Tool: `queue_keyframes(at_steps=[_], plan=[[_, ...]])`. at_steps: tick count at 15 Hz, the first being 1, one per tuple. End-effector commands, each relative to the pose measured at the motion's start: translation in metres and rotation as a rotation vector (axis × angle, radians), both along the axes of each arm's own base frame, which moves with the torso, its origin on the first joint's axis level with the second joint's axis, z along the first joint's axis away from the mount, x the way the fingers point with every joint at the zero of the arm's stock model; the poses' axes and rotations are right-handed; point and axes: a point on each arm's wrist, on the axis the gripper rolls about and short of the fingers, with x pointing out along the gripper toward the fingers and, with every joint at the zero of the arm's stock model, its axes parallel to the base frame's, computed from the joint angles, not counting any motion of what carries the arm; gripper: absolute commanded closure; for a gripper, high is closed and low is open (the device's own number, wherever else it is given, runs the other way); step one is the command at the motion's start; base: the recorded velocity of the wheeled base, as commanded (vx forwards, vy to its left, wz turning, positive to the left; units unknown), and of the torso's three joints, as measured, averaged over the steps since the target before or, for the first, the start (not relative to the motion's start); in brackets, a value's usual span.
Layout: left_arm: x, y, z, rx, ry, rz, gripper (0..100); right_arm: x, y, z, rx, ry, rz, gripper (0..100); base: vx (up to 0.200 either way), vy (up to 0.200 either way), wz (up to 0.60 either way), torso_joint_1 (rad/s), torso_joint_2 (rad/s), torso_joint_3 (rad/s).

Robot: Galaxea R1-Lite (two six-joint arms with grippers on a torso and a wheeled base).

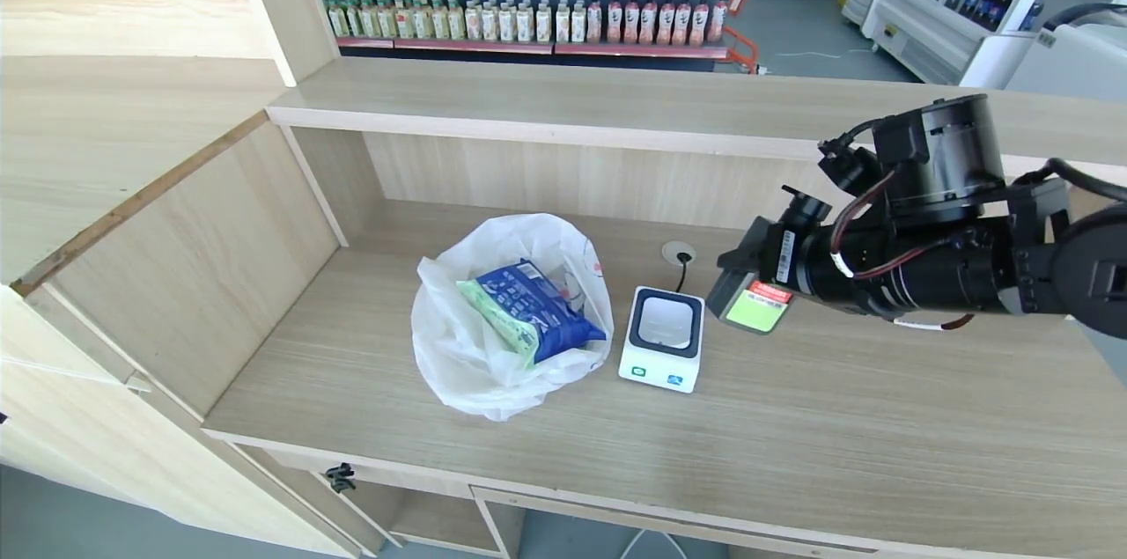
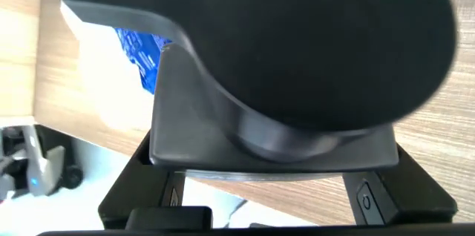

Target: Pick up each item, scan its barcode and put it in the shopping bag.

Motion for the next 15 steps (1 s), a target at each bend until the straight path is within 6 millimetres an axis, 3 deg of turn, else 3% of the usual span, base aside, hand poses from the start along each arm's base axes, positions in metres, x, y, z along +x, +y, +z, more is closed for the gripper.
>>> queue_keyframes(at_steps=[1,5,11,15], plan=[[0.000,0.000,0.000,0.000,0.000,0.000,0,0.010,0.005,-0.010,0.003,0.039,-0.014,100,0.000,0.000,0.00,0.000,0.00,0.000],[0.000,0.000,0.000,0.000,-0.002,0.000,0,0.023,0.013,-0.025,0.129,0.140,-0.107,100,0.000,0.000,0.00,0.000,0.00,0.000],[0.000,0.000,0.000,0.000,-0.002,0.000,0,0.031,0.019,-0.033,0.321,0.237,-0.233,100,0.000,0.000,0.00,0.000,0.00,0.000],[0.000,0.000,0.000,0.000,-0.002,0.000,0,0.042,0.024,-0.048,0.355,0.288,-0.278,100,0.000,0.000,0.00,0.000,0.00,0.000]])
